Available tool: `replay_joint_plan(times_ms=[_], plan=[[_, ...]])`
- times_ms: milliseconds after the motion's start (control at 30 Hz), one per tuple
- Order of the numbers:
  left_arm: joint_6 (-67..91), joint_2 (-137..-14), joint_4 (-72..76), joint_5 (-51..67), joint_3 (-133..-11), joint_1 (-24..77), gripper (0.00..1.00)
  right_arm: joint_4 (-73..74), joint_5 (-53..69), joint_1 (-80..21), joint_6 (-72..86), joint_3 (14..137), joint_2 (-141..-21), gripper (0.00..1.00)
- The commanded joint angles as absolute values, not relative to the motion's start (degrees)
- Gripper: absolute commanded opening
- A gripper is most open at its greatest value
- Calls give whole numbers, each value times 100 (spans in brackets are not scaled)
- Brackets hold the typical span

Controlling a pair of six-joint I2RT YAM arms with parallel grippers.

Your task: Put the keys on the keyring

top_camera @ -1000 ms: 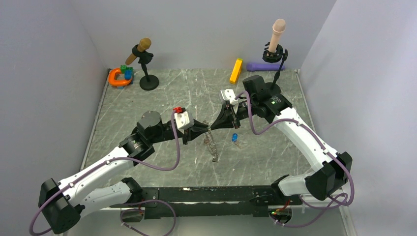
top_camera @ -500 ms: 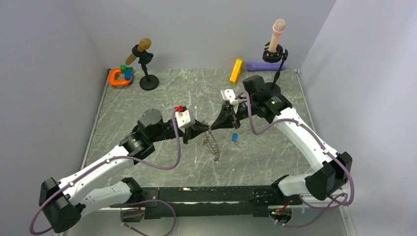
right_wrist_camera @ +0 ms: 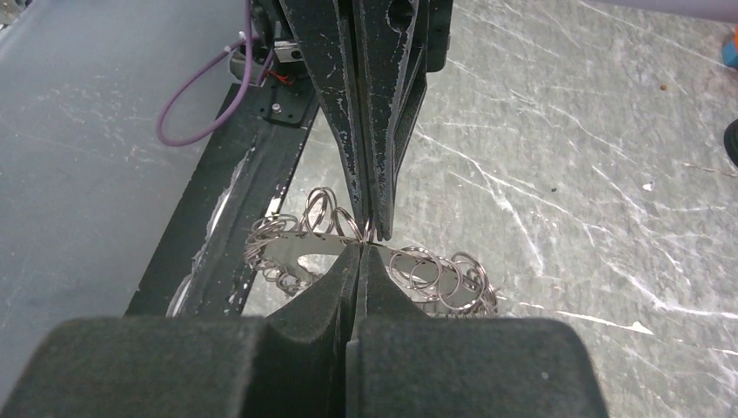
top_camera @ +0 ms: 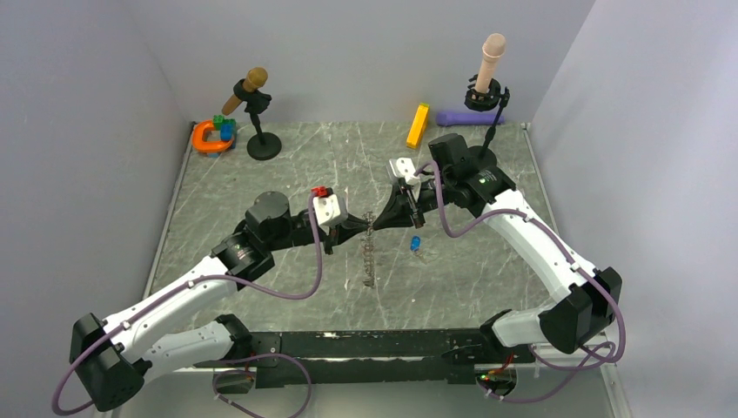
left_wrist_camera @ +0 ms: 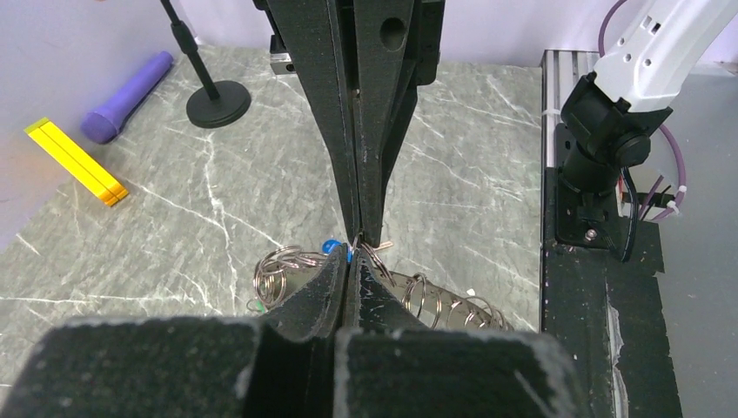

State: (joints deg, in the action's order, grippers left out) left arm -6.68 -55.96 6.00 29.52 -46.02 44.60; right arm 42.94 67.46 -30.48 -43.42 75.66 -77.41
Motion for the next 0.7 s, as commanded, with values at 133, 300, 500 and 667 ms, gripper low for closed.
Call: replay_joint_plan(times_ms=[133, 300, 500, 667], plan=[[-551, -5250, 991, 2642, -4447, 4456, 0, 3975, 7011, -3077, -4175, 7609, -7705, 27], [-396, -5090, 1207, 2568, -4267, 4455, 0, 4119, 7018, -2972, -4289, 7682, -7657, 45], [-181, -4922, 1489, 2523, -4080, 4448, 0, 4025, 7092, -2865, -4179, 7633, -7626, 47], [-46, -4749, 1713, 2385, -3956, 4449, 0, 3695, 7188, -2858, -3767, 7540, -7642, 42]])
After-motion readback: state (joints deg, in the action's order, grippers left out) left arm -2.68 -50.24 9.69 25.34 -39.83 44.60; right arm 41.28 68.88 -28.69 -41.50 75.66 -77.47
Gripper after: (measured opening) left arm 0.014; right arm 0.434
